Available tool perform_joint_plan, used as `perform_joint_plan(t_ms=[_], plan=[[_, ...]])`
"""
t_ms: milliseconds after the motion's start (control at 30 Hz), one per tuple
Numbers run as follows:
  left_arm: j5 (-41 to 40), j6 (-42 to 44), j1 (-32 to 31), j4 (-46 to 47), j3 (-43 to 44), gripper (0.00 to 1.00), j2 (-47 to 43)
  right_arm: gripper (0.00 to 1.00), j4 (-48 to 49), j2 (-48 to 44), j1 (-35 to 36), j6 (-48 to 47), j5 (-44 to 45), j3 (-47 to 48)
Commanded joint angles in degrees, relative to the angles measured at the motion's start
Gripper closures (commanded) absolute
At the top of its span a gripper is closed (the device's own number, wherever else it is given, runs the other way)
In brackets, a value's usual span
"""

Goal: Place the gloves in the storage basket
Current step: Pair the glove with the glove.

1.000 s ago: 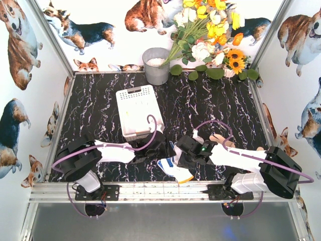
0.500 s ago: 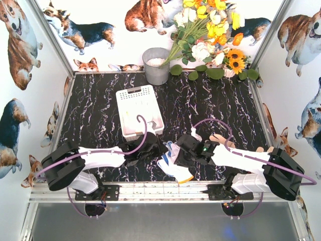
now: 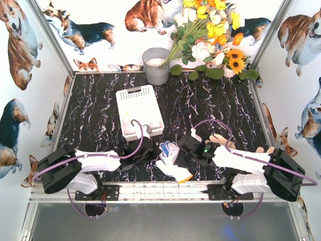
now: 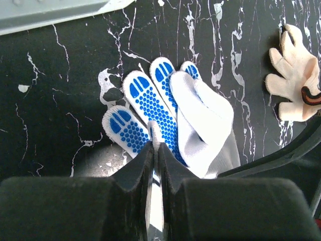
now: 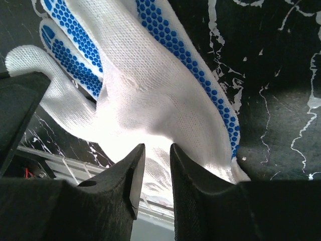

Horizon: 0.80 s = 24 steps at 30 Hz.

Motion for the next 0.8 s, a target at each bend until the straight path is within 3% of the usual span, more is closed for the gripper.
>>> perform_joint_plan(t_ms=[0,467,600,767], plan=[[-1.26,3.02,0.28,4.51,-0.57,0.97,-0.17,0.69,2.32,-1.45,-0.29,-0.03,0.46,-0.81],[-3.35,11.94,0.55,19.13,-5.26,0.94,3.40,0.68,2.16,-1.18,-0.32,0.46,0.49,-2.30],[-4.70,13.01,0.90,16.56,-4.76,0.93,4.37,0.68,2.03,-1.18,-0.25,0.32,0.64,-2.20],[-8.84,12.24,0.89,6.18,-2.69,0.84,1.86,0.68,1.93,-1.18,-0.30,0.36,0.75,-2.15]])
